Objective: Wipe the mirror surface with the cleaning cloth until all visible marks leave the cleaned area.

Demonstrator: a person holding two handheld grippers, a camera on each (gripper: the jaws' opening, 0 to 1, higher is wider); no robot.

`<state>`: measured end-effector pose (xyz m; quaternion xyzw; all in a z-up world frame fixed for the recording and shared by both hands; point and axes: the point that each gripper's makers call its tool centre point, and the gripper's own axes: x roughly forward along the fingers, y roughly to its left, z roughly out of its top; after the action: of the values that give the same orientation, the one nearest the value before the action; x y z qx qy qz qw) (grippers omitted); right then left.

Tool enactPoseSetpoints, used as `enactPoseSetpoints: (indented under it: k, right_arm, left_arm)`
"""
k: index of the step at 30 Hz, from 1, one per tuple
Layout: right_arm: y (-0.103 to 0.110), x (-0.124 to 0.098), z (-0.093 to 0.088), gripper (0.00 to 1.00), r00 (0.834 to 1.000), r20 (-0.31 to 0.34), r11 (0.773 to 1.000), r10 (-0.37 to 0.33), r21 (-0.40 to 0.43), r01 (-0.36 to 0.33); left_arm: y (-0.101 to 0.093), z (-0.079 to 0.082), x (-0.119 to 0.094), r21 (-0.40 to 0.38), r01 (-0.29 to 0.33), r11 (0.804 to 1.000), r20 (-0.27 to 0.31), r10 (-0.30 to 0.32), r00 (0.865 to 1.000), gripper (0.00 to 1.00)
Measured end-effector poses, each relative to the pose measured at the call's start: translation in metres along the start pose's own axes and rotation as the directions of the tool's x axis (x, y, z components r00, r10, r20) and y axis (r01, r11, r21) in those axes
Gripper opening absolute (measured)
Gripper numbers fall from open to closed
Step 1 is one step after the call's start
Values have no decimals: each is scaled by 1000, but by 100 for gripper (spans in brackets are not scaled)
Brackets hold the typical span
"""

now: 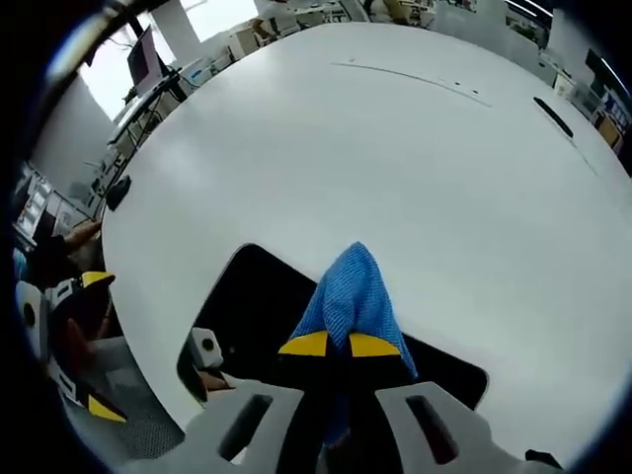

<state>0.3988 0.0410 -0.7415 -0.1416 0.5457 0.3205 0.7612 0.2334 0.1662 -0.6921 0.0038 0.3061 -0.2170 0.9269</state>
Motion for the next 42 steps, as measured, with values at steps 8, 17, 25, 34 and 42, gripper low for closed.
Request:
enactPoseSetpoints:
  k: [8, 17, 25, 34, 42]
  right_arm:
    - [-18, 6, -1, 0, 1000, -1, 1000, -8, 21, 8]
    - [-24, -8, -13, 0, 1000, -14, 999, -20, 43, 21]
    - [-32, -15, -20, 0, 999, -37, 997, -36, 63, 39]
    - [-31, -20, -22, 0, 998, -31, 996, -49, 73, 51]
    - [-29, -23, -23, 0, 998, -6, 993, -70, 95, 71]
  left_arm:
    - [-2, 3, -2, -9, -2, 1000, 8, 2, 1000, 94]
    - [-2, 4, -2, -15, -3, 1000, 0, 3, 1000, 95]
    - [-1, 4, -3, -13, -11, 1000, -4, 11, 1000, 96]
    - [1, 6, -3, -5, -14, 1000, 6, 14, 1000, 95]
    - [2, 8, -3, -20, -18, 1000, 16, 18, 1000, 98]
